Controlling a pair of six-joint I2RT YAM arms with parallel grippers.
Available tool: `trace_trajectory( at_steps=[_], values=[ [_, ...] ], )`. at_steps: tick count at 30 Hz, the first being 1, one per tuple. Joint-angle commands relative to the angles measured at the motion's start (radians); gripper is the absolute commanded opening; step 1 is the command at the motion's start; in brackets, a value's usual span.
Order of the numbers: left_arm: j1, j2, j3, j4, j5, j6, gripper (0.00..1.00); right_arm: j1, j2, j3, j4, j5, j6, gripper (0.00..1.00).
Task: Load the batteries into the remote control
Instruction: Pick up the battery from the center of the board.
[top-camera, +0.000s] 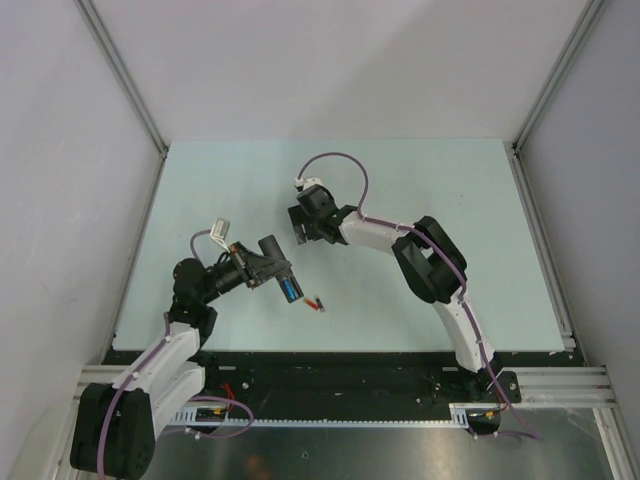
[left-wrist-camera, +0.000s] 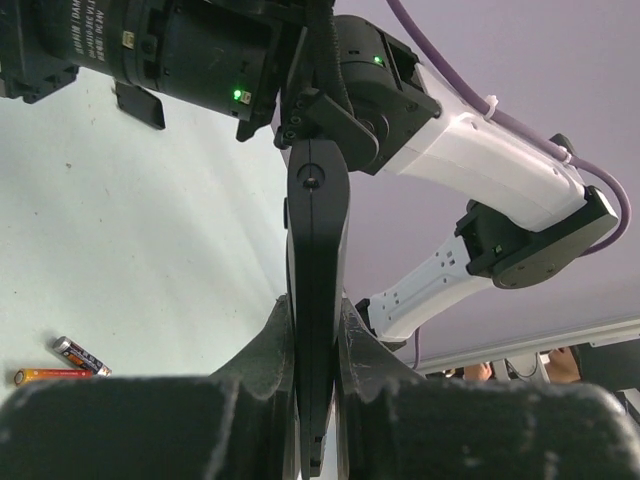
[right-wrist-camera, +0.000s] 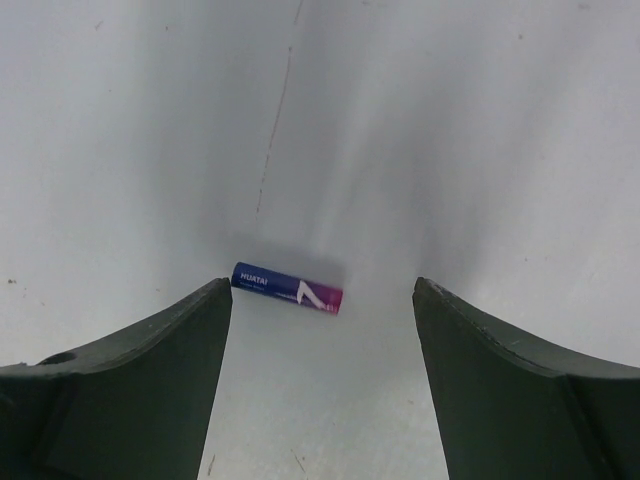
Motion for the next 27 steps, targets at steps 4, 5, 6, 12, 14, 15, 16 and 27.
trace_trajectory(
  at_steps=[4, 5, 6, 12, 14, 15, 16, 27],
  values=[
    [0.011, -0.003, 0.049, 0.028, 0.03, 0.032, 0.0, 0.005, 0.063, 0.11, -0.065, -0.008, -0.076, 0.76],
    [0.011, -0.001, 0.049, 0.028, 0.032, 0.034, 0.0, 0.007, 0.065, 0.109, -0.065, -0.011, -0.079, 0.76],
    [0.013, 0.0, 0.047, 0.029, 0.033, 0.035, 0.0, 0.005, 0.067, 0.107, -0.067, -0.013, -0.079, 0.75],
    [0.013, 0.009, 0.046, 0.029, 0.03, 0.038, 0.0, 0.013, 0.048, 0.075, -0.061, -0.003, -0.038, 0.74],
    [0.013, 0.011, 0.049, 0.029, 0.032, 0.038, 0.0, 0.013, 0.045, 0.063, -0.058, -0.002, -0.019, 0.74],
    [0.013, 0.011, 0.049, 0.029, 0.032, 0.038, 0.0, 0.013, 0.045, 0.063, -0.059, 0.0, -0.005, 0.74],
    [0.013, 0.011, 0.05, 0.028, 0.032, 0.04, 0.0, 0.013, 0.044, 0.061, -0.059, 0.0, 0.016, 0.74],
    [0.013, 0.0, 0.043, 0.029, 0.032, 0.035, 0.0, 0.019, 0.037, 0.081, -0.091, 0.047, 0.09, 0.73]
  ],
)
